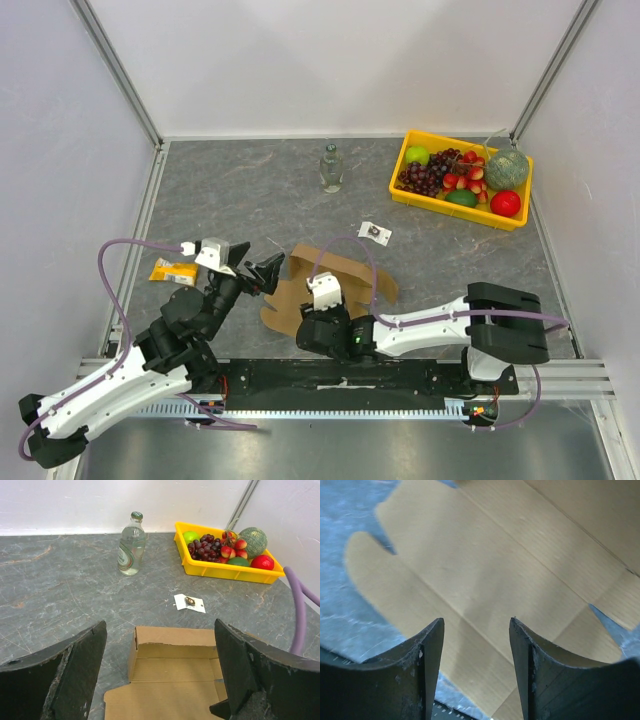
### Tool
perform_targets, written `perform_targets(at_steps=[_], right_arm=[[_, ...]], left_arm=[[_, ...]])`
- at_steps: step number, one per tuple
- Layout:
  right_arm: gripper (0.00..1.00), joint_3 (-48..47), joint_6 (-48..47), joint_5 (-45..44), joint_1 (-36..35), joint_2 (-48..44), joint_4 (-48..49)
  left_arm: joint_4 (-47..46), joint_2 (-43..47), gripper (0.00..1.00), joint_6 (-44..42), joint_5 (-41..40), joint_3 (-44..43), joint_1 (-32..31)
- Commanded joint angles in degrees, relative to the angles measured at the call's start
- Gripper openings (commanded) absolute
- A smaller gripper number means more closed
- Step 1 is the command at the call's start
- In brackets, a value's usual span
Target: Fold the paper box
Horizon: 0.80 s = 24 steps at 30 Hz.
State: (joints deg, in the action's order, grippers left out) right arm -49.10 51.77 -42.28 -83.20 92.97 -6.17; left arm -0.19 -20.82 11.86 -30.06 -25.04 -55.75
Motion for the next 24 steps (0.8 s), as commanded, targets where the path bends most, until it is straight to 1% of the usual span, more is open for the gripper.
perform_targets(at_steps=[1,5,10,12,18,24], right_arm=[[0.62,-1.5,17.1,-10.7,0.1,2.4,-8.2],[0.63,-2.8,19.6,-11.1,0.4,3.9,-10.5],[0.63,-1.5,22.1,-8.3,1.9,4.9,-10.3],[0.63,-1.3,22.0,-7.8,2.2,5.3,-9.9],[0.63,-0.5,20.3,-5.5,3.0,7.0,-8.5],[0.61,3.5,17.7,-2.0,4.5,6.6,-3.6]], left_arm=[[-0.3,0.7,0.94,0.3,-1.7,-0.9,-0.2],[-0.2,1.6,0.94,0.6,-1.8,-0.7,-0.2],[-0.2,2.8,0.94,1.1,-1.9,0.0,-0.2],[1.3,3.2,0.94,1.2,-2.1,0.1,-0.2],[1.9,4.2,0.94,1.2,-2.5,0.4,-0.2],[2.6,4.9,0.94,1.1,-3.0,0.4,-0.2]])
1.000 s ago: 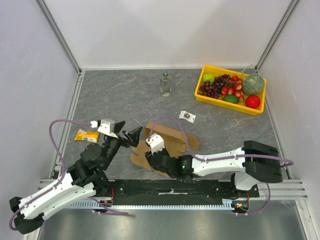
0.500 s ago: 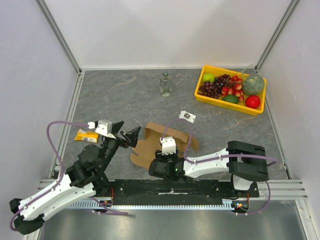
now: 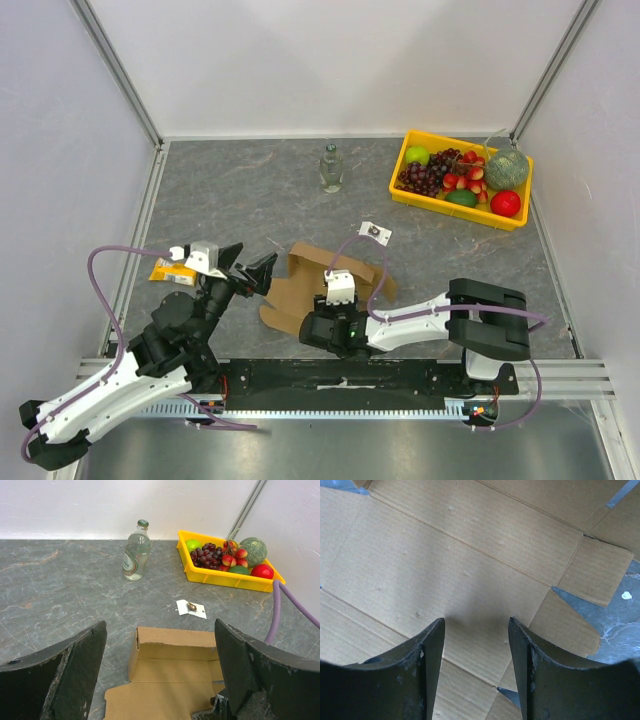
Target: Fold the paper box
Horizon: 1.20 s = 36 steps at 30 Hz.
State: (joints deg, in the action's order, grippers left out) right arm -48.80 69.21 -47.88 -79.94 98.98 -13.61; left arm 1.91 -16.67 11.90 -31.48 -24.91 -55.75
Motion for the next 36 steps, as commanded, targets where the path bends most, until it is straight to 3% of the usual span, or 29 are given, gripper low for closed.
perform_targets(at_steps=[1,18,26,36], right_arm=[[0.61,4.1,-0.7,4.1,1.7,0.5,4.9],[0.6,6.1,-31.5,6.8,5.2,3.7,12.6],[0.57,14.2,-41.7,19.4,11.6,0.9,28.6],[0.52,13.8,-55.9,25.3,14.4,0.5,30.0]], left_arm=[[0.6,0.9,0.94,1.0,-1.6,0.4,-0.2],[1.5,1.0,0.94,0.7,-2.3,-0.1,-0.2],[2.2,1.9,0.94,0.3,-2.9,-0.2,-0.2],[2.4,2.0,0.94,0.5,-3.4,0.0,-0.2]])
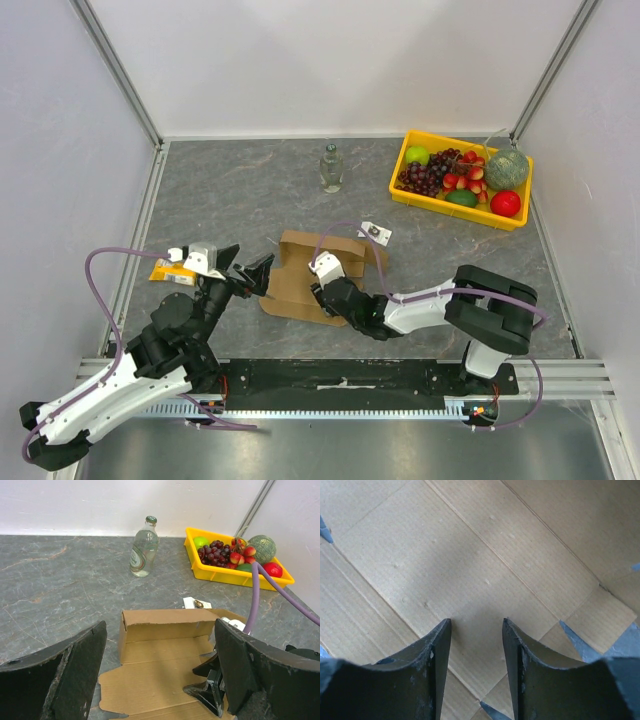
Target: Fold the paper box
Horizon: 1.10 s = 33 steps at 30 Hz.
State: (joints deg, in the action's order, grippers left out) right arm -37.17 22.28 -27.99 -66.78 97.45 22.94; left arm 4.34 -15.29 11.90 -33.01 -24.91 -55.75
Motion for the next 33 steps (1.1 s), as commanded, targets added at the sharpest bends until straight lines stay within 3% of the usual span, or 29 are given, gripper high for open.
perform_targets(at_steps=[1,10,19,23,30,33], right_arm=[[0.52,2.4,-10.6,5.7,1.4,2.0,-6.4],[0.52,6.5,-18.2,10.0,3.3,-2.9,-3.5],[0.53,6.9,-12.2,9.2,3.4,-14.5,-5.8],[0.43,7.0,-6.1,7.4,3.4,-18.2,-8.9],[0.01,10.2,3.3,2.9,3.4,-18.6,-6.5],[0.0,10.0,5.3,-0.7,3.4,-16.2,-5.6]], left_arm=[[0.0,0.5,0.94,0.5,-1.9,-0.1,-0.2],[-0.2,0.3,0.94,0.4,-2.3,-0.2,-0.2],[0.0,0.5,0.94,2.0,-2.1,-0.1,-0.2],[0.0,0.6,0.93,2.3,-2.1,0.0,-0.2],[-0.6,-0.2,0.93,2.7,-2.0,0.4,-0.2],[-0.6,-0.2,0.89,2.7,-1.9,0.3,-0.2]])
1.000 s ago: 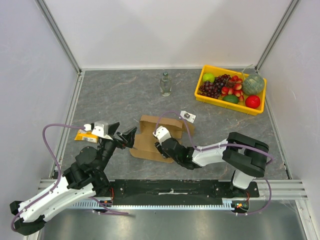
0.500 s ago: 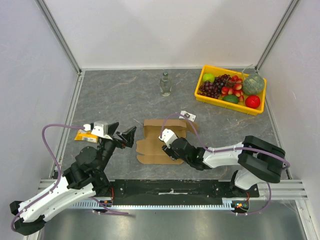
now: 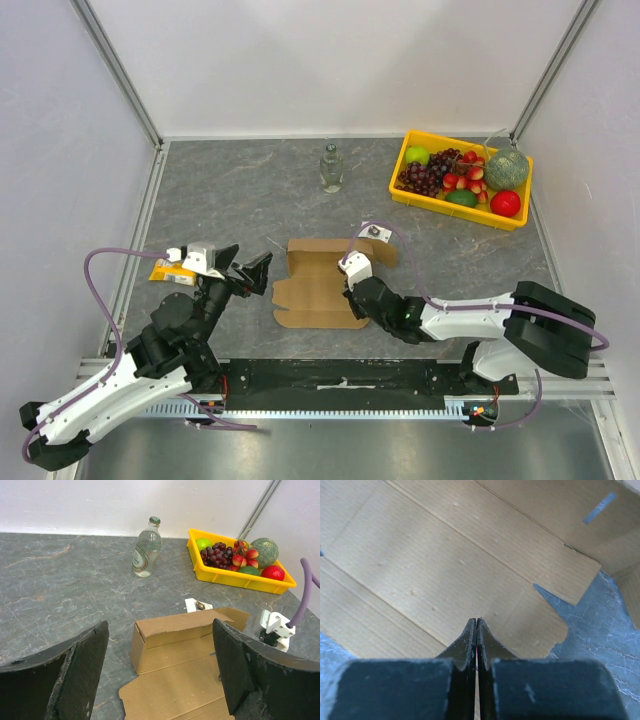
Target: Fold the paper box
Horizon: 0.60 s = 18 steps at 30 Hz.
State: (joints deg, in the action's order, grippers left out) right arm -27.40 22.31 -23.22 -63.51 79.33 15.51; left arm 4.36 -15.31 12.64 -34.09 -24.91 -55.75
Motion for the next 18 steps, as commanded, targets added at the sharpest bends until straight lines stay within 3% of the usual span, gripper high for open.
perform_targets(at_steps=[1,5,18], right_arm=[[0.0,0.2,5.5,-6.0,0.1,2.9,2.2],[0.0,0.1,5.0,-7.8,0.4,5.8,4.8],[0.0,-0.4,-3.6,-1.6,3.8,14.9,13.9]], left_arm=[[-0.5,-0.2,0.88,1.9,-0.8,0.1,-0.2],[0.3,0.3,0.86,1.9,-0.8,-0.1,-0.2],[1.2,0.6,0.83,1.0,-1.5,-0.6,-0.2]])
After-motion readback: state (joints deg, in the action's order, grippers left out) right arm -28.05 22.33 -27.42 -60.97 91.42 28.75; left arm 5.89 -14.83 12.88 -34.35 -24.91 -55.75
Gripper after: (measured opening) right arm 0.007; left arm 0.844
